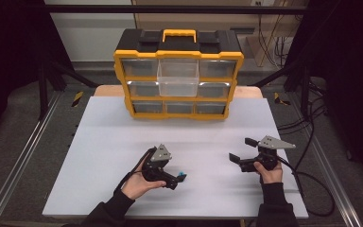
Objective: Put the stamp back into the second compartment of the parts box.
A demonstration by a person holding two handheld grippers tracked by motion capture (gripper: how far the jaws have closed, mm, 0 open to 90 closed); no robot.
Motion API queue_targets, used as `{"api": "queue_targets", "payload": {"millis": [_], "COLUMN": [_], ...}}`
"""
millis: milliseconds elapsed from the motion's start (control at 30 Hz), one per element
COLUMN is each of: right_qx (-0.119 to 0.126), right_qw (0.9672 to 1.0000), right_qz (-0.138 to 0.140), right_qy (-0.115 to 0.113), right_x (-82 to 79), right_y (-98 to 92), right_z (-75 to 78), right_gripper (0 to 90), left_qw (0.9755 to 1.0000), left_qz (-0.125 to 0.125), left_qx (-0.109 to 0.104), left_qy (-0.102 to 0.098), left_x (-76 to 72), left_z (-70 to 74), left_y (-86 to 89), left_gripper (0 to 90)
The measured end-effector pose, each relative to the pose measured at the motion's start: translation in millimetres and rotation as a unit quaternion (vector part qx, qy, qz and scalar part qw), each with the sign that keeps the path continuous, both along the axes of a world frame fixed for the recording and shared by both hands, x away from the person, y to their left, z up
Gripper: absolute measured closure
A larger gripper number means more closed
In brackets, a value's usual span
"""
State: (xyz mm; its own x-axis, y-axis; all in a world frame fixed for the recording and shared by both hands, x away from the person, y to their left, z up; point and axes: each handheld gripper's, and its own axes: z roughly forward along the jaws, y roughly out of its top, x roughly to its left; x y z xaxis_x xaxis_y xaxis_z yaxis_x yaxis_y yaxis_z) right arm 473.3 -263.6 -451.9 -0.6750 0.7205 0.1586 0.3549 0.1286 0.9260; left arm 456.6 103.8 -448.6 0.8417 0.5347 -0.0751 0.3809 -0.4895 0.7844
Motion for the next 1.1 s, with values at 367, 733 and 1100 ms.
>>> {"api": "queue_targets", "payload": {"millis": [367,733,1100], "right_qx": [0.0,-0.001,0.0], "right_qw": [1.0,1.0,1.0], "right_qz": [0.0,0.0,0.0], "right_qy": [0.0,0.0,-0.001], "right_x": [0.1,0.2,0.2], "right_y": [0.0,-0.1,0.1], "right_z": [-0.1,-0.1,-0.1], "right_gripper": [1.0,1.0,1.0], "left_qw": [0.9998,0.9994,0.9989], "left_qz": [0.005,0.004,-0.004], "left_qx": [0.018,0.032,0.04], "left_qy": [0.011,0.014,0.023], "left_x": [-0.7,-3.8,-6.5], "left_z": [-6.8,-10.6,-12.4], "left_y": [-3.4,-8.3,-12.1], "left_gripper": [9.9,27.7,44.0]}}
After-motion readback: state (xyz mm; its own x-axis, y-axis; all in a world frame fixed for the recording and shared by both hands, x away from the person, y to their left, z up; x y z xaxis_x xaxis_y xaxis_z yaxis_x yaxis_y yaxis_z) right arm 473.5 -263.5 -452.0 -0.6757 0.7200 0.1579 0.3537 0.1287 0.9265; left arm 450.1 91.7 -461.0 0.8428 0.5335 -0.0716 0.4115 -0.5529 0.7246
